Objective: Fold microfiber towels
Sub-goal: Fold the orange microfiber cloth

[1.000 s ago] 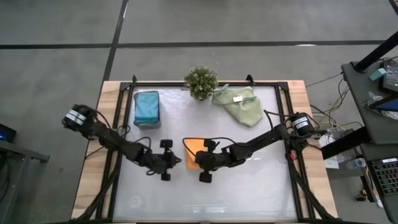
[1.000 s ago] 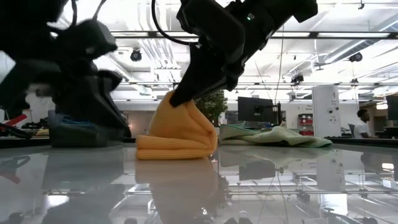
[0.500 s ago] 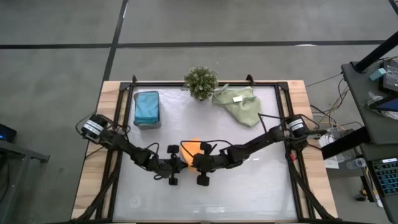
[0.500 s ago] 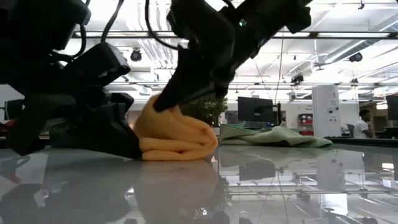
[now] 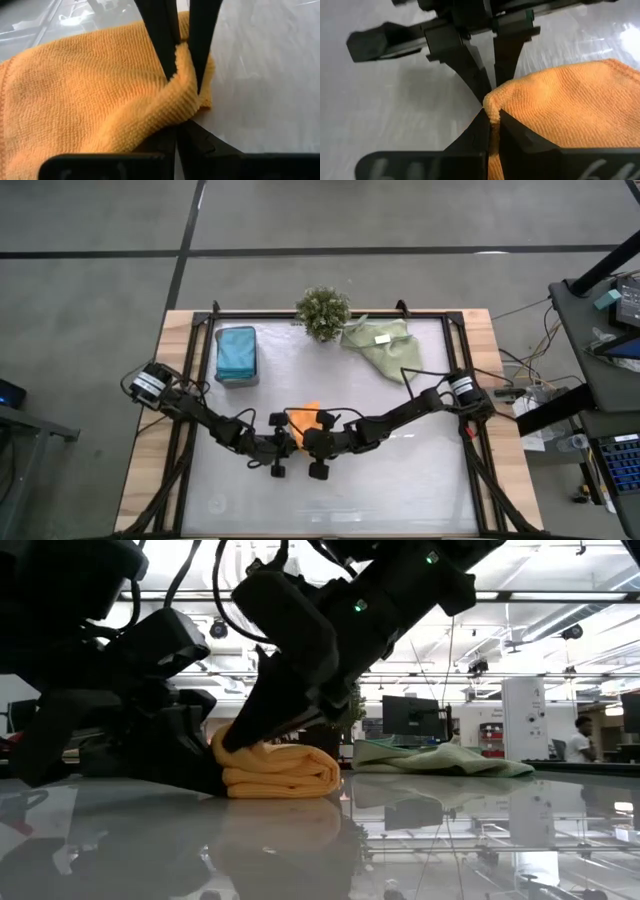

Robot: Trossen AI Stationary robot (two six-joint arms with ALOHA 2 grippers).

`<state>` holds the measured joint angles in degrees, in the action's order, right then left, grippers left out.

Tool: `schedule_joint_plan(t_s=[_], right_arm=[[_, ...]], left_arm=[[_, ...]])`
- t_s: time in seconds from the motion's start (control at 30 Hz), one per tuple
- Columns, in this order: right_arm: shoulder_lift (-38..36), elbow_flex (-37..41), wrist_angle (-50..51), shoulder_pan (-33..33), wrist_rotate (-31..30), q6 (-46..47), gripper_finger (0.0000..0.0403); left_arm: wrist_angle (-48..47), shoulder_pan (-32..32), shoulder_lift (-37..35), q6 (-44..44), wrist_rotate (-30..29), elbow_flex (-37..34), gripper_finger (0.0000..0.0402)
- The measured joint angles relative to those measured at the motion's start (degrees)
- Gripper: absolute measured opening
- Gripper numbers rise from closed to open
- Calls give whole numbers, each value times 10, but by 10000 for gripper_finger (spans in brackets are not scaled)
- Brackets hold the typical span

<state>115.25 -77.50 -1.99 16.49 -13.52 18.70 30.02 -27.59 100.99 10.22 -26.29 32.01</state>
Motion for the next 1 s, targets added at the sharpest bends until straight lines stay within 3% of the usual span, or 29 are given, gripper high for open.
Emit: schedule_joint_plan(t_s=[0.1, 0.27, 0.57, 0.77, 1.0], right_arm=[[1, -1, 3, 0, 0, 0, 22], [-1, -1, 8, 0, 0, 9, 76], [-35, -1, 21, 0, 2, -12, 156], [-76, 0, 41, 1, 4, -52, 161], [-92, 0, 79, -6, -11, -108, 113]], left_arm=[[0, 0, 0, 0, 1, 0, 0], [-16, 0, -13, 1, 9, -1, 0], [-185, -2, -124, 44, 20, -1, 0], [-173, -3, -181, 24, 22, -1, 0], [-111, -3, -178, 10, 18, 0, 0]])
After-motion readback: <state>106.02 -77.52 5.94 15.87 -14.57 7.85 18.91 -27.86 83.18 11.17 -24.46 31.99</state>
